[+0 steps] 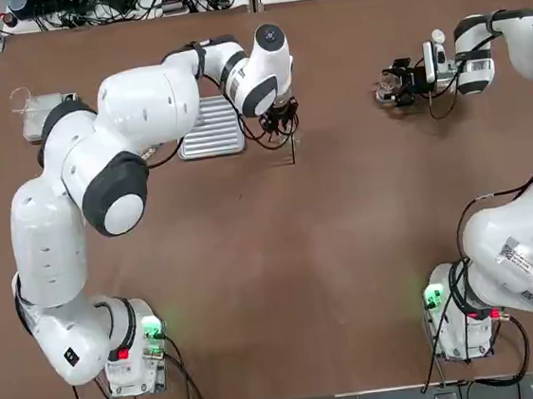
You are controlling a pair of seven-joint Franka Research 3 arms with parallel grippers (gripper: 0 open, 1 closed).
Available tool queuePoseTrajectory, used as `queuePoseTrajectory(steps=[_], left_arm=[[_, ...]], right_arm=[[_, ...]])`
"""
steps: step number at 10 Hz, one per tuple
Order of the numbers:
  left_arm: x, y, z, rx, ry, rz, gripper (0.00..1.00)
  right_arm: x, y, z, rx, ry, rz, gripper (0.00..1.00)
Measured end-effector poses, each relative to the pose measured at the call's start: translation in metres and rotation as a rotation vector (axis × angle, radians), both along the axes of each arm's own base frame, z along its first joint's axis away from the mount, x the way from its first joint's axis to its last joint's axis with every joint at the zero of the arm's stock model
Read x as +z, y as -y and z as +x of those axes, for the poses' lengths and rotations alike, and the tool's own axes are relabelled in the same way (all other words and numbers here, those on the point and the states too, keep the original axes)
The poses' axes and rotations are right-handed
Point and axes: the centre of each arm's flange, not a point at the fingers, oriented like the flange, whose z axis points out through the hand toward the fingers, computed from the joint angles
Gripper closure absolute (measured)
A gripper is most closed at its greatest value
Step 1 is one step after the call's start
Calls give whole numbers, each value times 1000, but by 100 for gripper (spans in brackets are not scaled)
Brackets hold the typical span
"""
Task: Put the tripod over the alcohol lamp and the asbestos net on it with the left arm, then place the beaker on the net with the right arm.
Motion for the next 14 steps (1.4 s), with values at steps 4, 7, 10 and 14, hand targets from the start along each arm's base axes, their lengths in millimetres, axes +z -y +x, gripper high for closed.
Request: queuePoseTrajectory(steps=[4,7,10,14], left_arm=[[2,1,2,1,4,-4,59],[4,1,2,2,5,-7,66],[6,1,4,3,9,-10,50],[10,-5,13,16,10,-8,44]], right_arm=[[0,0,0,0,0,0,13],[0,0,0,0,0,0,13],[0,0,0,0,0,0,13],[0,0,0,0,0,0,13]])
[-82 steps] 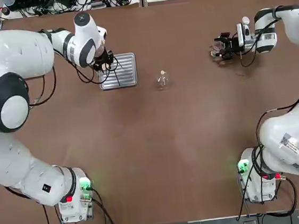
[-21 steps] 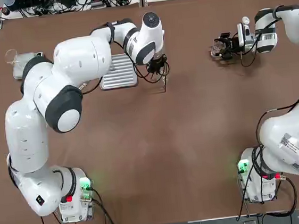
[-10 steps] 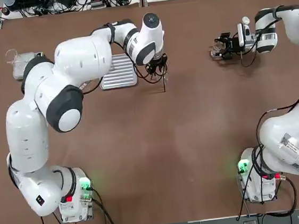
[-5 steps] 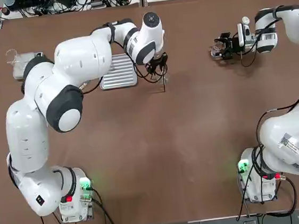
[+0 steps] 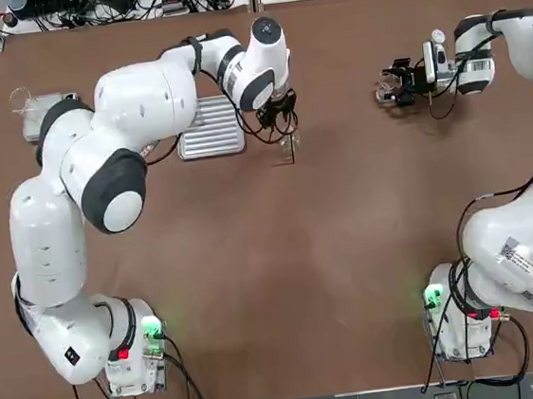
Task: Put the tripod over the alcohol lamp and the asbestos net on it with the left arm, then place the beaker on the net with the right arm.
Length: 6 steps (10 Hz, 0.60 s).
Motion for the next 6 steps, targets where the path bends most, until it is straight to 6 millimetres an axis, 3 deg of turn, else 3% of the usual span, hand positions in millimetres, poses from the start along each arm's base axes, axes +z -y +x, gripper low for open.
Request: queuePoseTrajectory(steps=[2,4,6], left_arm=[[16,0,1,1,2,2,44],[47,-12,7,5,3,15,45],[85,-49,32,-16,-5,47,47]], right_arm=[[0,0,0,0,0,0,13],[0,0,0,0,0,0,13],[0,0,0,0,0,0,13]])
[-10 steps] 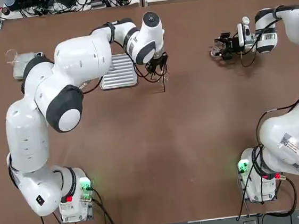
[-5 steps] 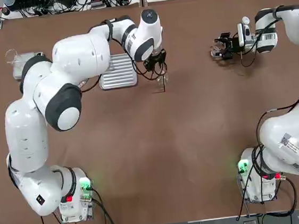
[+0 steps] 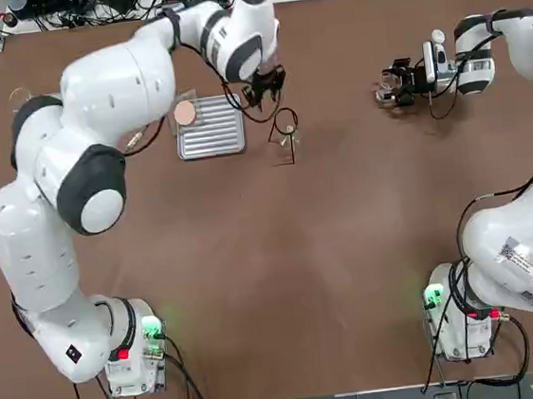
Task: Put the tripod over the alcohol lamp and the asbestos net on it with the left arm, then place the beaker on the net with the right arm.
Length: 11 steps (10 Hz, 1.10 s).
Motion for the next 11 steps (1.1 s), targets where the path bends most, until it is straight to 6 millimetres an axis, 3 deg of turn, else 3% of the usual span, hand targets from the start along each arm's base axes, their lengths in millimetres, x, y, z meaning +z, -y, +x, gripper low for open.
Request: queuePoseTrajectory(steps=[2,5,9,10,11], left_arm=[[28,-63,40,-21,5,5,46],[41,-196,100,-74,-19,-16,45],[32,-386,158,-227,-36,-176,45],[23,-424,163,-285,-29,-226,44],[6,-446,168,-347,-27,-259,43]], right_arm=[[0,0,0,0,0,0,13],[0,0,0,0,0,0,14],[0,0,0,1,0,1,14],[0,0,0,1,0,2,14],[0,0,0,1,0,1,14]])
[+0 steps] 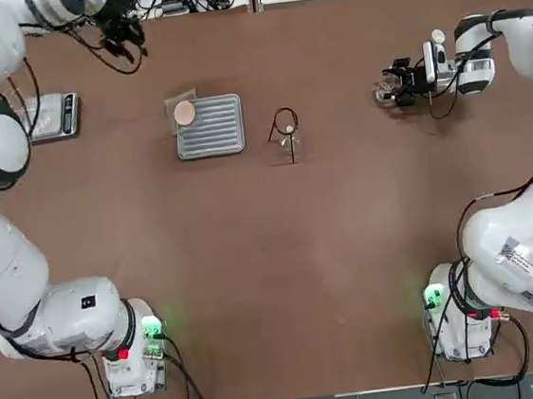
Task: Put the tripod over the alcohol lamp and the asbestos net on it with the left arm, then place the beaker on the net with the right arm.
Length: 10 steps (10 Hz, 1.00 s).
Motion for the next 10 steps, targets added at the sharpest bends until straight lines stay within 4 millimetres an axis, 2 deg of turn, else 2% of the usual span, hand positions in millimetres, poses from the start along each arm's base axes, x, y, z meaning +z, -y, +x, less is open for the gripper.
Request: queuePoseTrajectory(steps=[1,3,4,7,10], left_arm=[[-20,-7,5,-56,2,-16,43],[-58,-7,12,-210,11,-39,41],[-74,-10,16,-274,17,-54,35],[-116,-31,23,-271,-1,-144,33],[-140,-44,28,-222,-5,-235,38]], right_arm=[[0,0,0,0,0,0,15],[0,0,0,0,0,0,15],[0,0,0,0,0,0,15],[0,0,0,0,0,0,15],[0,0,0,0,0,0,15]])
